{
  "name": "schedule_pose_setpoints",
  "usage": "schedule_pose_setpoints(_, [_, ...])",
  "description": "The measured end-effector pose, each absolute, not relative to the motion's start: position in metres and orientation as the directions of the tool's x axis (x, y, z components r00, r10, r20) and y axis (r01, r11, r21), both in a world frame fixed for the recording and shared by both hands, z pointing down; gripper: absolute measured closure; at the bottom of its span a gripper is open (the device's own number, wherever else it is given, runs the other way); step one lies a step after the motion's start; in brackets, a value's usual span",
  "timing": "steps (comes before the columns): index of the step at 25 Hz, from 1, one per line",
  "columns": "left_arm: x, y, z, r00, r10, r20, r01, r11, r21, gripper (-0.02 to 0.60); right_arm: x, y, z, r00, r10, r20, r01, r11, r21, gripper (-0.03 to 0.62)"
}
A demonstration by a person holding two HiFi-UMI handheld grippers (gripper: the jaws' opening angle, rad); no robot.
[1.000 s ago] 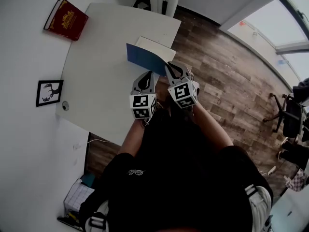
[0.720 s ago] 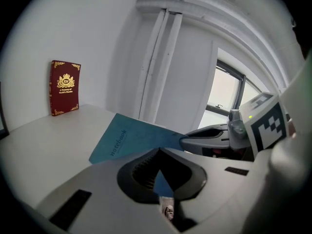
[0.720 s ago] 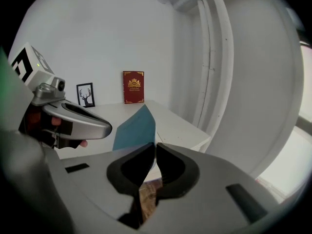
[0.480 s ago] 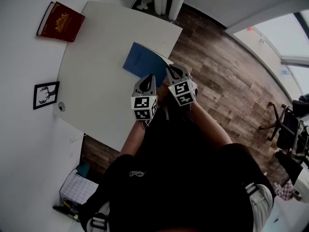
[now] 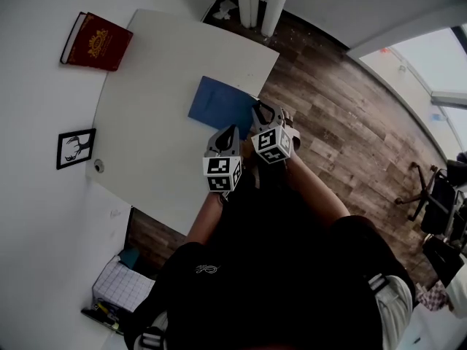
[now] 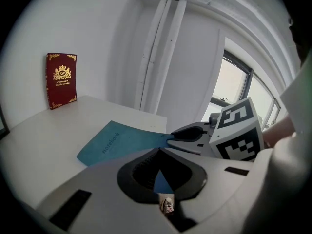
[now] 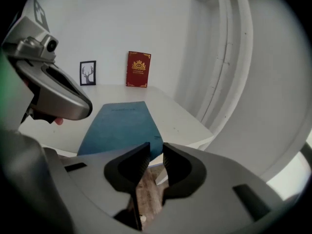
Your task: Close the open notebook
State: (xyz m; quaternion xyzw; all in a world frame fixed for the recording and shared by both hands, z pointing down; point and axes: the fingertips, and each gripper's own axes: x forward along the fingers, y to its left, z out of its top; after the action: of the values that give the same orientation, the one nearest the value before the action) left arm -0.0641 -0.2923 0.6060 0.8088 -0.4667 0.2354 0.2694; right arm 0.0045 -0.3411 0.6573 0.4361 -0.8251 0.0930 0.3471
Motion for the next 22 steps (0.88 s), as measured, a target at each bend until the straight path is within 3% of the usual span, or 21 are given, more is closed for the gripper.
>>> schedule_pose_setpoints(3, [-0.067, -0.292, 0.603, 0.458, -0.633, 0.625, -0.878, -0.432, 0.206, 0.578, 0.011, -0.346, 0.658, -0.343, -0.675, 0.653, -0.793, 0.58, 0.183, 0.474])
schedule_pose_setpoints(9, [-0.076, -0.293, 0.58, 0.483, -0.669, 0.565, -0.872, -0.424, 0.243, 0.578, 0.007, -0.335, 0.609, -0.302, -0.775, 0.554, -0.813, 0.513, 0.276, 0.471])
schedule_pose_setpoints(14, [-0.082, -0.288, 0.542, 0.521, -0.714, 0.467, -0.853, -0.458, 0.252, 0.578, -0.006, -0.307, 0.545, -0.291, -0.843, 0.453, -0.877, 0.424, 0.225, 0.55])
schedule_pose_setpoints(22, [-0.069, -0.251, 0.476, 0.608, -0.734, 0.303, -0.793, -0.55, 0.261, 0.578, 0.008, -0.246, 0.468, -0.228, -0.927, 0.298, -0.944, 0.286, 0.166, 0.569])
